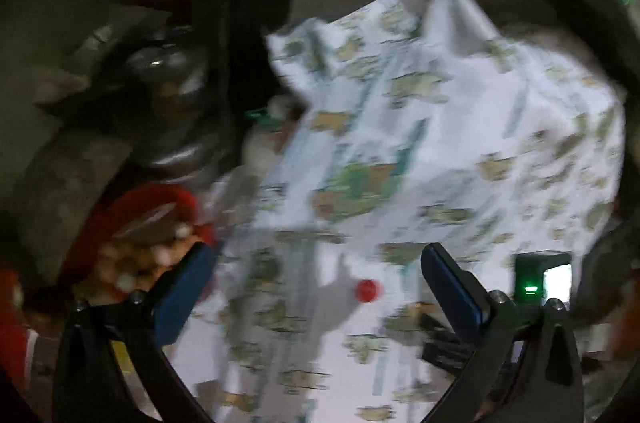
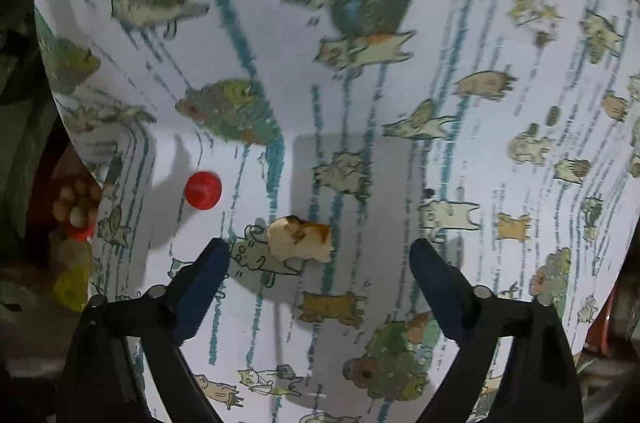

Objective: Collect trash
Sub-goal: 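Grasp the white-brown scrap with the right tool while the left tool grasps the red cap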

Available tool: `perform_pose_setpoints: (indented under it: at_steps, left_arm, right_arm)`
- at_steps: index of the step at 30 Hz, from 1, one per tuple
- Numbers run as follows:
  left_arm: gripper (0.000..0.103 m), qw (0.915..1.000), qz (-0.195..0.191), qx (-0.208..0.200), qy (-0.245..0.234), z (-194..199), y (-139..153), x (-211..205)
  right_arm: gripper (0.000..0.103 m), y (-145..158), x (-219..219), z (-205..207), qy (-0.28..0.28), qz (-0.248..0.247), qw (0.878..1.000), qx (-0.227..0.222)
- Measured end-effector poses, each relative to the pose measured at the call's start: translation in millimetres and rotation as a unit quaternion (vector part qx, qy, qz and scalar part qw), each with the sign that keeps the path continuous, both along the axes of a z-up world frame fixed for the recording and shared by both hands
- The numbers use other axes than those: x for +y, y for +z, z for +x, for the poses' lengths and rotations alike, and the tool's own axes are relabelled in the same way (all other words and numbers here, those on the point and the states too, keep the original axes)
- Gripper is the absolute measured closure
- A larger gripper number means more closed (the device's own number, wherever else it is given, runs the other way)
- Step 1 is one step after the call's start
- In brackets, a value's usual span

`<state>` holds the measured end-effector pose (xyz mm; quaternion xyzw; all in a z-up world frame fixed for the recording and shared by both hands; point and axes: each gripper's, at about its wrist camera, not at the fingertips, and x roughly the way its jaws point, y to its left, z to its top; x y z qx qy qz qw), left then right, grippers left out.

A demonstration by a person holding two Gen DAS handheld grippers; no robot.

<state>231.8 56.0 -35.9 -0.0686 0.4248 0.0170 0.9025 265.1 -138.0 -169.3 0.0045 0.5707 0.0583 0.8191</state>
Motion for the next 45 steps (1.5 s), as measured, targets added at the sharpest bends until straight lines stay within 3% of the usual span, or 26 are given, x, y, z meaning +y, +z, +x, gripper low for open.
perform_pose_setpoints:
  at_steps: [2,7,10,14,18,21,23,25,30,35,39,40,43,45]
  left_arm:
    - [0.000,0.9992,0.034,0.021,-0.002,7,-7,-4]
    - [0.000,0.9975,0.043,0.054,-0.015,12,-22,-10]
    - [0.000,0.9964,0.045,0.071,-0.011,14,-30,-8]
    - [0.000,0.9956,0.051,0.078,-0.005,19,-34,-7]
    - [0.000,0.9956,0.059,0.073,-0.004,19,-32,-9]
    - [0.000,0.9973,0.034,0.064,0.008,18,-30,-5]
    - [0.000,0.9975,0.029,0.064,0.010,20,-30,-4]
    - [0.000,0.9967,0.041,0.071,-0.002,22,-34,-9]
    - [0.000,0.9901,0.087,0.102,-0.044,27,-55,-35]
    - [0.021,0.9771,0.102,0.139,-0.125,43,-89,-71]
    - [0.037,0.9661,0.138,0.151,-0.158,55,-108,-88]
    - [0.047,0.9656,0.129,0.161,-0.158,58,-113,-89]
    - [0.061,0.9621,0.065,0.211,-0.160,67,-130,-88]
    - [0.069,0.9593,0.046,0.229,-0.158,71,-138,-88]
  right_arm:
    - [0.016,-7,5,1,-0.001,-0.011,1.000,0.005]
    - [0.016,-20,14,5,-0.009,0.002,0.999,0.031]
    - [0.026,-31,26,11,-0.001,-0.007,0.998,0.057]
    - [0.030,-46,29,18,-0.017,-0.006,0.997,0.080]
    - [0.030,-48,33,27,-0.009,-0.006,0.998,0.062]
    - [0.031,-50,41,33,0.007,-0.034,0.998,0.051]
    - [0.040,-50,46,32,0.009,-0.036,0.998,0.055]
    - [0.057,-47,48,26,0.014,-0.037,0.997,0.060]
    - [0.058,-47,38,12,0.003,-0.032,0.997,0.076]
    - [0.057,-32,0,12,-0.038,0.013,0.996,0.077]
    - [0.057,-23,-26,10,-0.060,0.007,0.996,0.072]
    - [0.057,-22,-30,10,-0.063,0.003,0.995,0.071]
    - [0.057,-22,-39,9,-0.060,-0.010,0.995,0.073]
    - [0.057,-21,-45,7,-0.059,-0.024,0.995,0.071]
